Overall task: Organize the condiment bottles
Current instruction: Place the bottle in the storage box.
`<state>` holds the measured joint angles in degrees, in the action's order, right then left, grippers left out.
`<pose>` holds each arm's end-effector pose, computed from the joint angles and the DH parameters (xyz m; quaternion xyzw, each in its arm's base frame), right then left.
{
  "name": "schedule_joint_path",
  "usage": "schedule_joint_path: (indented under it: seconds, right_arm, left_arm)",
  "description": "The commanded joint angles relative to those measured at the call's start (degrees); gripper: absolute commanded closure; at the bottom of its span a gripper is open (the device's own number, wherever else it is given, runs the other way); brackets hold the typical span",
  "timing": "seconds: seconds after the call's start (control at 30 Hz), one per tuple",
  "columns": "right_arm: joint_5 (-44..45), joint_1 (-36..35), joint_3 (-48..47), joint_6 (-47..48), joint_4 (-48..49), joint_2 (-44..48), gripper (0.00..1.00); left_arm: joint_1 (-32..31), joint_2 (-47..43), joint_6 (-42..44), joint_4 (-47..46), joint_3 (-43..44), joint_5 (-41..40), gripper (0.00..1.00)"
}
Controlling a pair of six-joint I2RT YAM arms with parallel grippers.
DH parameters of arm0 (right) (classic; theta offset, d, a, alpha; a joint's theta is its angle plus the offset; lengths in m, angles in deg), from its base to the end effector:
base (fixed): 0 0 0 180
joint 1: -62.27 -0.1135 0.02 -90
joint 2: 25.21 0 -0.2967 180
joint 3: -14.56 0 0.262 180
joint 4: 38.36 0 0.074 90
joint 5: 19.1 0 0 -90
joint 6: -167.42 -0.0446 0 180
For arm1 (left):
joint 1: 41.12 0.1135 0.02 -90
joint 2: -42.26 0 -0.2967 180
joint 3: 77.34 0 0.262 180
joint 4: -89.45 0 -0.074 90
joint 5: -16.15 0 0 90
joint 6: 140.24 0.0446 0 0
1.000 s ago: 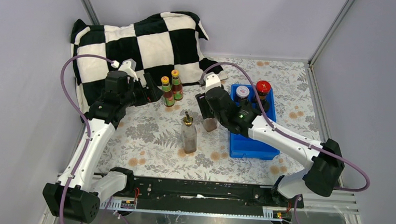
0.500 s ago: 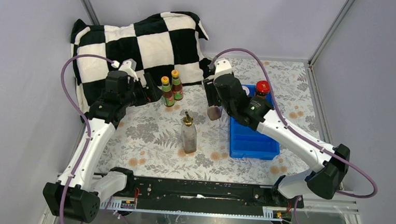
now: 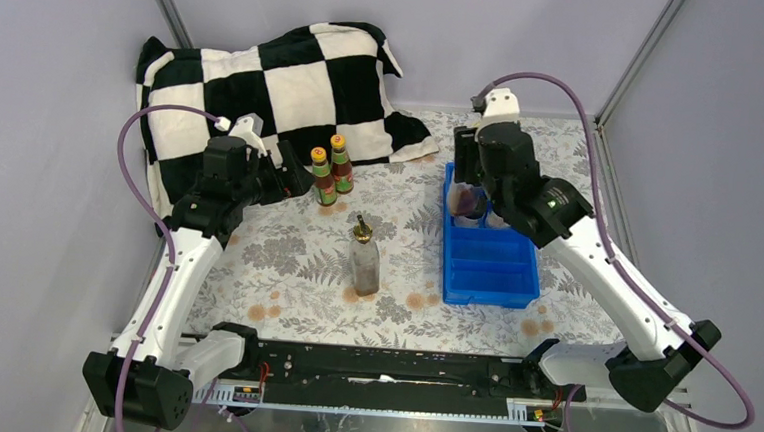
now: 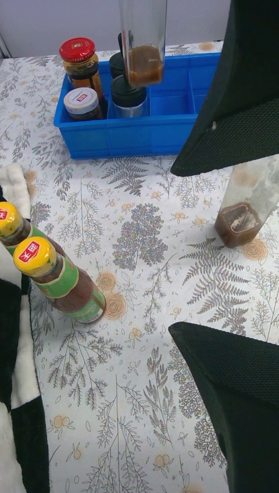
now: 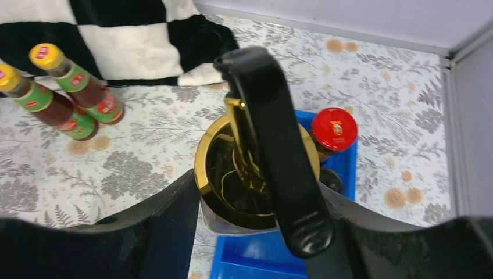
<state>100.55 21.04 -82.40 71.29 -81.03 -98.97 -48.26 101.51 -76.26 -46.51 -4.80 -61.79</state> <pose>0.2282 0.1707 0.4640 -0.0972 0.7971 0.0328 0.5951 0.2215 -0.0371 0.3686 -0.0906 0.8613 -0.2278 0.4451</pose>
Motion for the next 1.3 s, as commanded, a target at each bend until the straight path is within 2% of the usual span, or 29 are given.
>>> schedule_joint_path:
  seconds: [0.0, 0.6, 1.27]
  right_arm:
    - [1.9, 3.1, -0.1, 0.4, 0.7, 4.3, 0.46]
    - [3.5, 11.3, 11.8, -2.0, -1.4, 12.0, 0.45]
    - [0.9, 15.0, 25.5, -4.0, 7.8, 15.3, 0.45]
  left_arm:
    - [-0.5, 0.0, 0.0, -2.2, -1.0, 0.8, 0.01]
    - [-1.0, 0.2, 0.4, -3.3, -2.0, 1.6, 0.01]
    - [-1.6, 0.3, 0.4, -4.2, -3.3, 1.5, 0.01]
